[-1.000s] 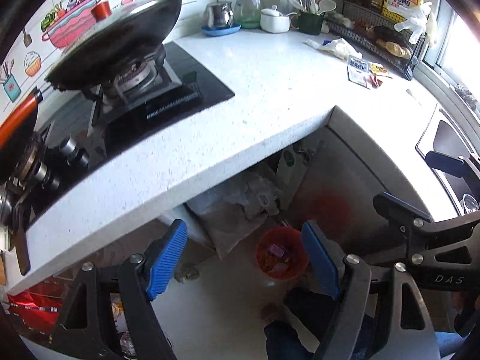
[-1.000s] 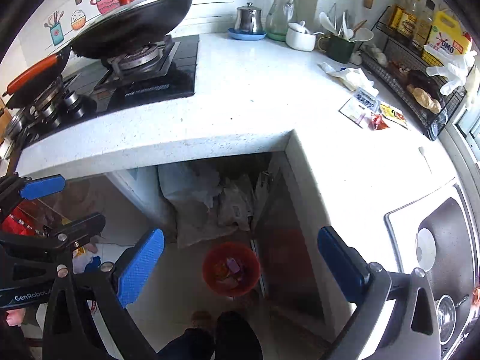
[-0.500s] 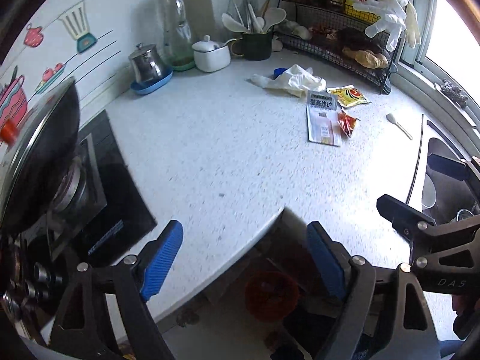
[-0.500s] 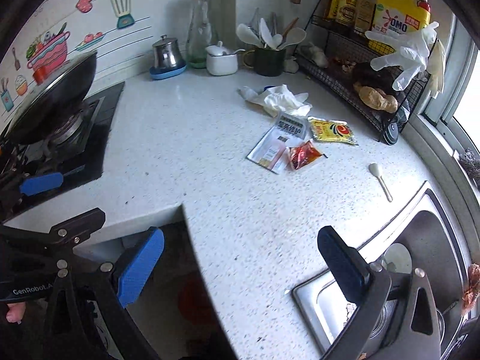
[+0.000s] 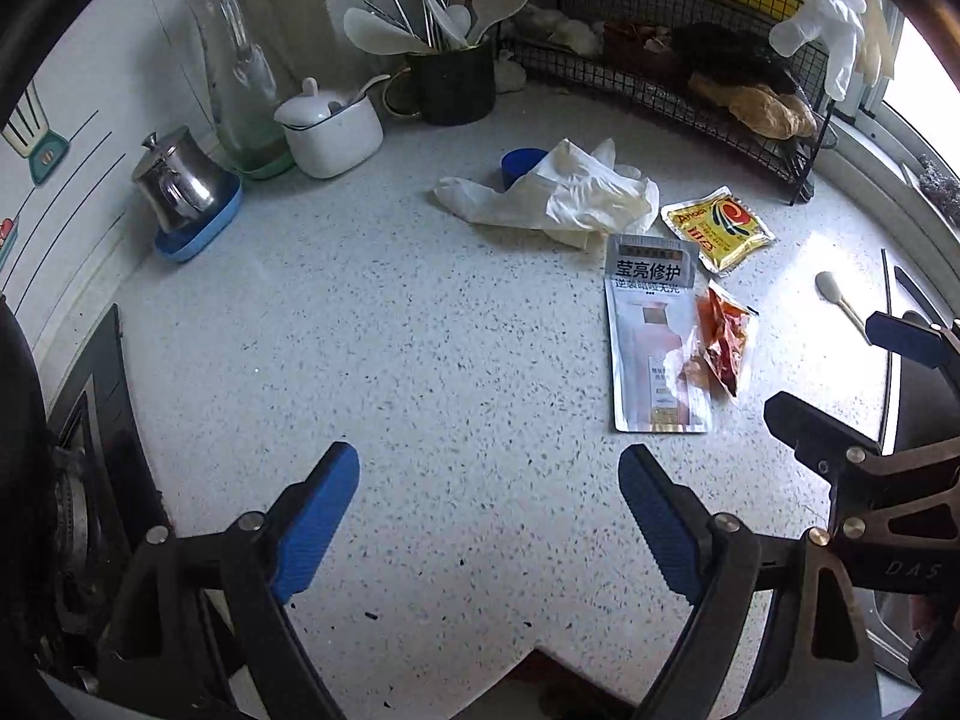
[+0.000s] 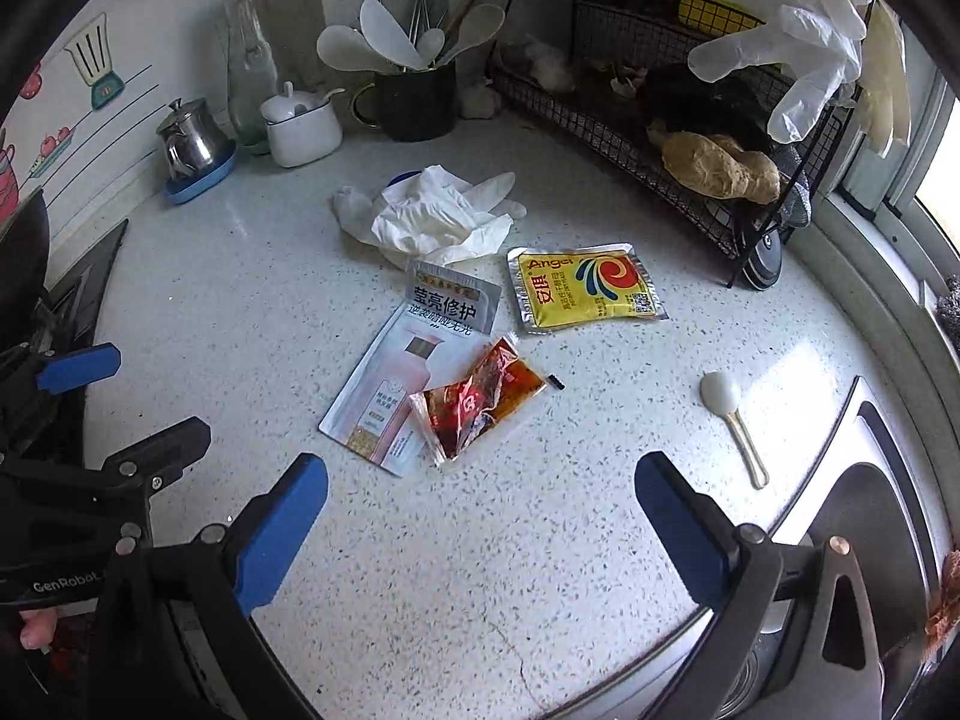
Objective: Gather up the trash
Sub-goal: 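Raise both tools back up to the counter, then grasp the red sauce packet with the right gripper while the left gripper approaches the shampoo sachet, then grasp the white shampoo sachet with the left gripper and lift it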
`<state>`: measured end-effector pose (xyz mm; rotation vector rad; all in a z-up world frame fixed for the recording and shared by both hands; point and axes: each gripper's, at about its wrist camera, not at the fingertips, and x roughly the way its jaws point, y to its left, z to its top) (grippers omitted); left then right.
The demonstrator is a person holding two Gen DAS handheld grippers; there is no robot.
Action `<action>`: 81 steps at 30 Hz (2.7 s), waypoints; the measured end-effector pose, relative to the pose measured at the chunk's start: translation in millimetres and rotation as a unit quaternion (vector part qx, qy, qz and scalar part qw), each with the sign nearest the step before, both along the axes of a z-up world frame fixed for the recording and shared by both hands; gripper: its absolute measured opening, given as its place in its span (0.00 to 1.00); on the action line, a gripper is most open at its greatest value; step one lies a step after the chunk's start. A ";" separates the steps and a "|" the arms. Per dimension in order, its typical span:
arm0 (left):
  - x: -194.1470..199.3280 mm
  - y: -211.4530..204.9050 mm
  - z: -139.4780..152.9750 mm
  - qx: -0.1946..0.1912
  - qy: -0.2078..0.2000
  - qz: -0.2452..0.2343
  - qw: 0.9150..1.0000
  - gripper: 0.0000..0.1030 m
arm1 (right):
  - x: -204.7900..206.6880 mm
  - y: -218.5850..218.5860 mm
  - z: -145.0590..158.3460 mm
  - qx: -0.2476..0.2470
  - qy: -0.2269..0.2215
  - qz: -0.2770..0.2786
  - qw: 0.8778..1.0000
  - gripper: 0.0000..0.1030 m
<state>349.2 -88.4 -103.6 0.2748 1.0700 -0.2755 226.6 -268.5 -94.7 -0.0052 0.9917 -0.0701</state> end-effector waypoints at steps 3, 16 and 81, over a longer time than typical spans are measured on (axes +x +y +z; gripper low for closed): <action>16.4 2.8 -10.1 0.008 0.010 0.011 1.000 0.85 | 21.4 -0.2 -7.1 0.005 0.010 0.008 1.000 0.99; 40.1 -0.2 -41.6 0.011 0.046 0.012 0.999 0.85 | 64.5 2.0 -44.2 0.004 0.060 0.019 0.998 0.64; 23.7 -53.7 -10.3 -0.075 0.066 -0.076 0.992 0.61 | -1.2 -53.1 0.2 0.053 0.019 -0.026 0.998 0.12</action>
